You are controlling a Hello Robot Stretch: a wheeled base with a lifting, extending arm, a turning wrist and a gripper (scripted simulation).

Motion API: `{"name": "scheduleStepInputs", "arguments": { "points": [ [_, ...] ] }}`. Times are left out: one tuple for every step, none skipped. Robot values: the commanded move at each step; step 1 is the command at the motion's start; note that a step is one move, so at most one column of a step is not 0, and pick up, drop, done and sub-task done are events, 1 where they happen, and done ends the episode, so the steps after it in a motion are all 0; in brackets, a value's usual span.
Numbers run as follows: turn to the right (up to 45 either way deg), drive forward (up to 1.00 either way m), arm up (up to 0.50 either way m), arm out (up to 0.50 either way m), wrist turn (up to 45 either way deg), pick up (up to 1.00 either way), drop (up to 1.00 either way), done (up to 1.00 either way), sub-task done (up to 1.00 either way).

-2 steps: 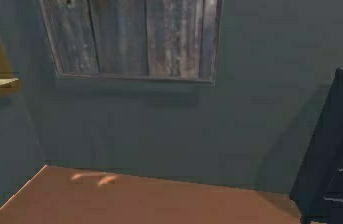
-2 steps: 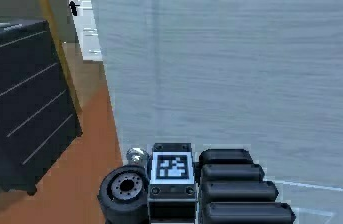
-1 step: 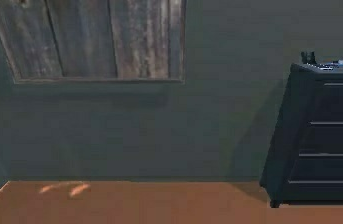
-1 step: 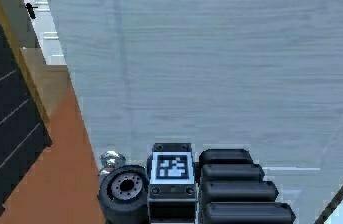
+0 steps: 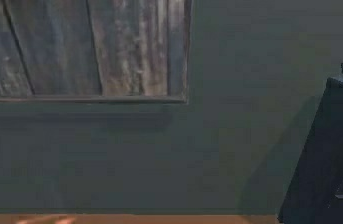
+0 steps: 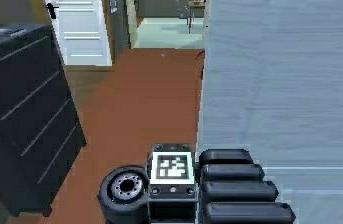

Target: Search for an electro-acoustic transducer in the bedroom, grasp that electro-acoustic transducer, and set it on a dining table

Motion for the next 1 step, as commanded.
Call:
{"name": "scheduleStepInputs", "arguments": {
  "points": [
    [45.0, 0.00, 0.00, 0.00, 0.0, 0.00, 0.00, 0.00, 0.00]
  ]
}}
